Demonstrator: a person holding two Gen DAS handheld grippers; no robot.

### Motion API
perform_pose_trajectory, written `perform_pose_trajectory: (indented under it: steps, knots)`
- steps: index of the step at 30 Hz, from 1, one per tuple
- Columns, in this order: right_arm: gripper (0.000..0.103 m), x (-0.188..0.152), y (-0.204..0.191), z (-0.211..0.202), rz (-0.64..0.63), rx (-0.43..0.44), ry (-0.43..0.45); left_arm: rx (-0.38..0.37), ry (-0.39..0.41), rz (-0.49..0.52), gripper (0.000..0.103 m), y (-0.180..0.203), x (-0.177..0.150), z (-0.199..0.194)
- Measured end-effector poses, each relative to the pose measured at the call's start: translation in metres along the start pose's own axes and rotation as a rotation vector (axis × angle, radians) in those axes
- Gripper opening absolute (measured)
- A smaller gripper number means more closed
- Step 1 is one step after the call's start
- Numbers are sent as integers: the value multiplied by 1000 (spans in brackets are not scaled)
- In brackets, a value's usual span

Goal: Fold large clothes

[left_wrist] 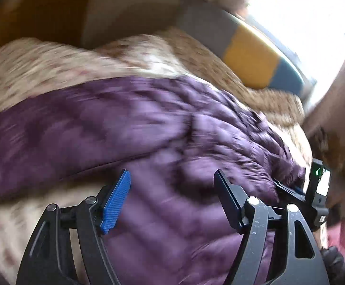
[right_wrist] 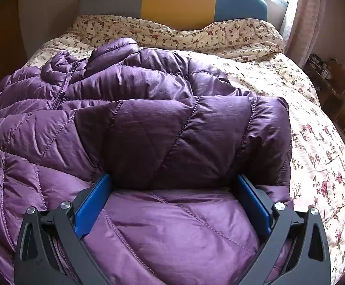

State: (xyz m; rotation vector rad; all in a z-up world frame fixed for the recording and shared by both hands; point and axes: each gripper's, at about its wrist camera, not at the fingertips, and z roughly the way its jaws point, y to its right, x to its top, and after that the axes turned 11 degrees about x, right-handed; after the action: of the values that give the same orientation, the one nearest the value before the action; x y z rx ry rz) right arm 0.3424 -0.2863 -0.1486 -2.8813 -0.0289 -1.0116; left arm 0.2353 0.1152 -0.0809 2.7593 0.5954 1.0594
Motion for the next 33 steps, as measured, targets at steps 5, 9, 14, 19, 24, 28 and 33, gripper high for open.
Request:
perform_pose_trajectory:
  steps: [5,9,14,19,24,28,33]
  knots:
    - [101,0,0,0,0,1,0,170,8,-271,72,-121,-22,-43]
    - [101,0,0,0,0,0,1,252,17,-597,72,-226,-49,-78]
    - [101,0,1,-1,-2,-2,4,214,72,-857,72,-289,-70,-104]
    - [101,0,1,-1,-3,-4,5,219,93,-940,69,-301,-63,-99]
    - [101,1,2,-1,-3,-4,6,267,61,-854,16,-300,-40,-86]
    - [101,0,2,-1,-2,-2,6,279,107,-699,15,-274,-12,-90]
    - [101,0,1,-1,-3,-3,6,211,135,-534,12,-218,31,-80]
